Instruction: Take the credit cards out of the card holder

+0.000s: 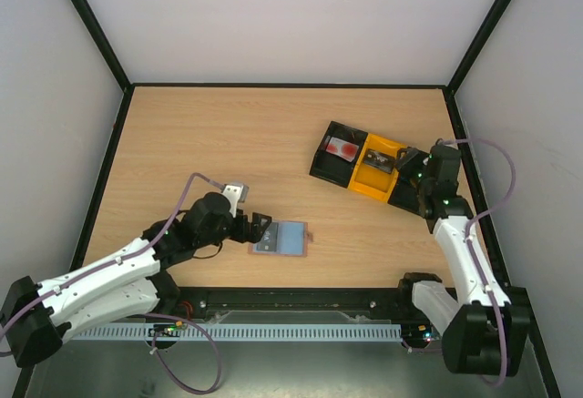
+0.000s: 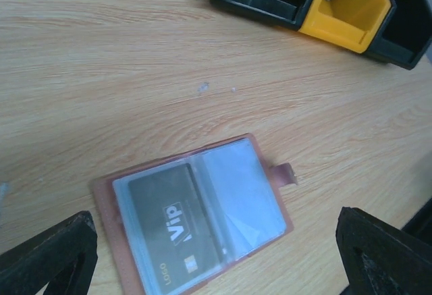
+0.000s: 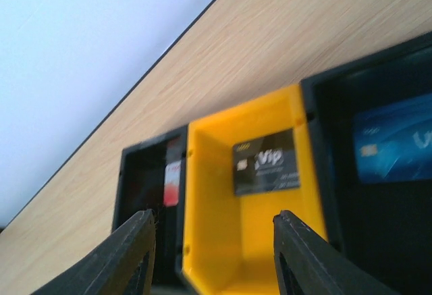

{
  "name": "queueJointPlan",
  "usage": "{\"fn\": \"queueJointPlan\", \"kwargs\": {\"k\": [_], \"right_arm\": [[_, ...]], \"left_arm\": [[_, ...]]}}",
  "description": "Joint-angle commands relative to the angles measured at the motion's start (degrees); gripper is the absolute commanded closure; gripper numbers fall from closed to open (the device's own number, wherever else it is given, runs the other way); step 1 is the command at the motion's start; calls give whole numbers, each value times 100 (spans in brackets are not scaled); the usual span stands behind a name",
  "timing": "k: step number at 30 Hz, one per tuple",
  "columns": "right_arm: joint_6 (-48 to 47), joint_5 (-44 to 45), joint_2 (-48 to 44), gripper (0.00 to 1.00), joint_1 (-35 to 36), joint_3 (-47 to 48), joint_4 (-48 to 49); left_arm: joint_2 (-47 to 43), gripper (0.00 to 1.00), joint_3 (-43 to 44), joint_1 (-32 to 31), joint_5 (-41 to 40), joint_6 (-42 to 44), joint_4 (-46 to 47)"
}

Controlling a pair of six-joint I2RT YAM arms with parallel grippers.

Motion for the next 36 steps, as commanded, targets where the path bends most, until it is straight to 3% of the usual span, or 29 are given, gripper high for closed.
{"fn": "queueJointPlan", "kwargs": {"k": [1,9,14,23,36], "right_arm": [[310,-424,-430,52,347,-343,-358],[556,-501,-754,52,1451,-826,-437],[818,-339,-998,52,2149,-1103,-366],[1465,-51,-1079,52,3311,-1453,13],[2032,406,-223,53,4916,-1444,834]], "left_arm": [[55,4,-160,234,746,-477,497],[90,6,-920,908,1748,-1195,1409],[127,6,-1736,1281,2541,-2086,2873],[342,6,-2104,1308,2386,-2295,3297],[1065,6,-2431,1247,2694,-2727,4401]]}}
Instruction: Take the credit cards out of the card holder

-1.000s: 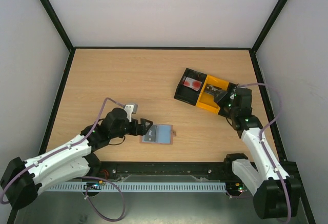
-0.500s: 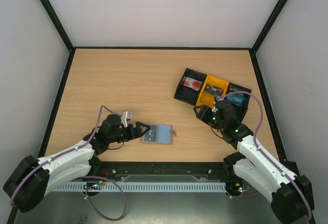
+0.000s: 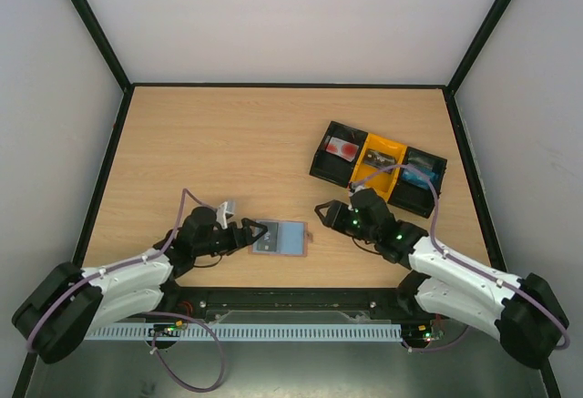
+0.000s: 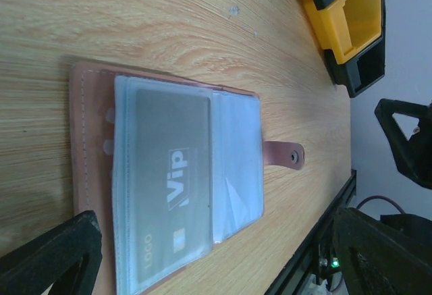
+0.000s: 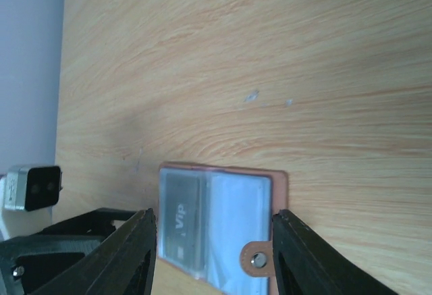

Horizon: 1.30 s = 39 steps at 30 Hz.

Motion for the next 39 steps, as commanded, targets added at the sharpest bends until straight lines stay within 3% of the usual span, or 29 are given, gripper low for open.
{"fn": "queueJointPlan", "kwargs": {"k": [1,9,15,20,27,39], "right_arm": [[292,350,346,53,451,5,529],[385,607,1368,58,1315,421,935],[480,633,2086,63,1737,655,1284],[451,686,2713,72,2047,1002,1388],[407,749,3296,78,2173,1218,1328],[365,834,3733,82,2173,1280,1282]], "left_arm": [[350,6,-76,-52,315,-322,866],[742,8,141,-148,482,-511,1022],[22,9,231,-140,215,-499,409],[-726,9,164,-104,-144,-499,-292],[-1309,10,-13,-17,-199,-645,-507],[-1203,10,3,53,-114,-563,-452]]}}
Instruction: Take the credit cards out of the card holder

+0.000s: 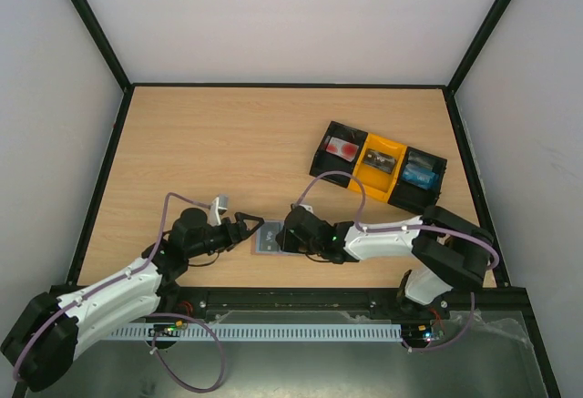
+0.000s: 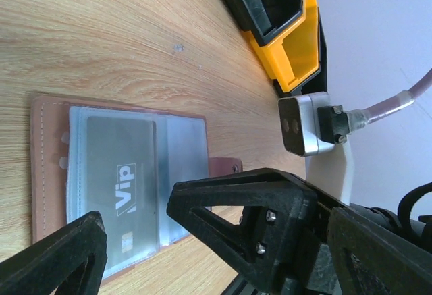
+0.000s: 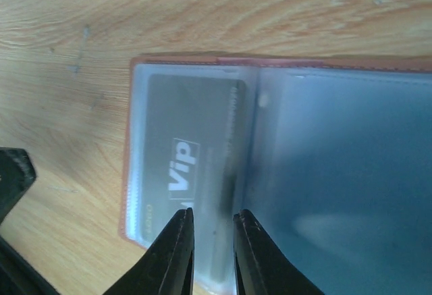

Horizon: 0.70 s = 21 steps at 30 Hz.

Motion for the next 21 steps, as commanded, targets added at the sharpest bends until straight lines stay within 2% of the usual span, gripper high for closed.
{"fn": "queueJointPlan", "kwargs": {"k": [1,7,13,21], "right_arm": [[-59,213,198,82,35,187,-29],[-129,279,397,87,35,188,-118],[-170,431,438,97,38,82,-251],[-138,444,458,98,37,-193,-26]], "left_arm": [[66,10,-39,62,40,38,20],[160,10,-50,73,140,24,30],[192,10,-50,73,189,-80,161],[605,10,-59,73,269,-233,675]]}}
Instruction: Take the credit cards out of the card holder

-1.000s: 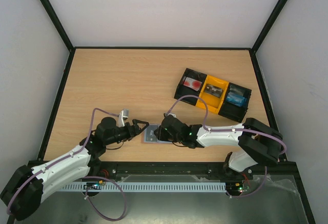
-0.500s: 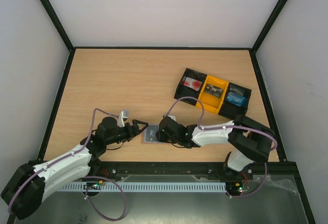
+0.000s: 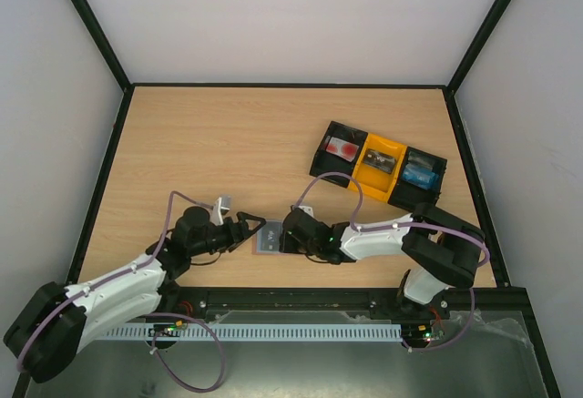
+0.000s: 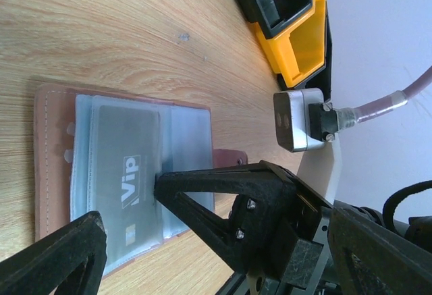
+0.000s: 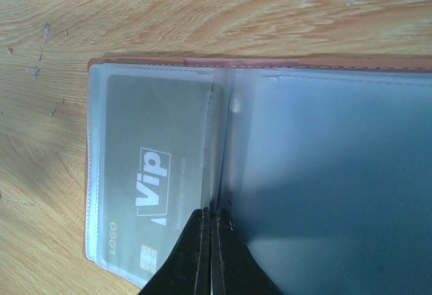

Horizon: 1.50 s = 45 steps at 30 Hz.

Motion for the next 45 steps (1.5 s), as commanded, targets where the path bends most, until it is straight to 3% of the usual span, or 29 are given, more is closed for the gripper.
{"fn": "queueJointPlan", "kwargs": {"k": [1,30,45], "right_arm": [[-4,217,86,98,35,-223,-34],[-40,52,66,98,35,-512,448],[8,-24,196,98,35,-561,605]], "left_arm": [[258,10,-66,36,118,-102,450],[2130,6,-49,54,383,110,1899],[2141,6,-49,54,431,150,1878]]}}
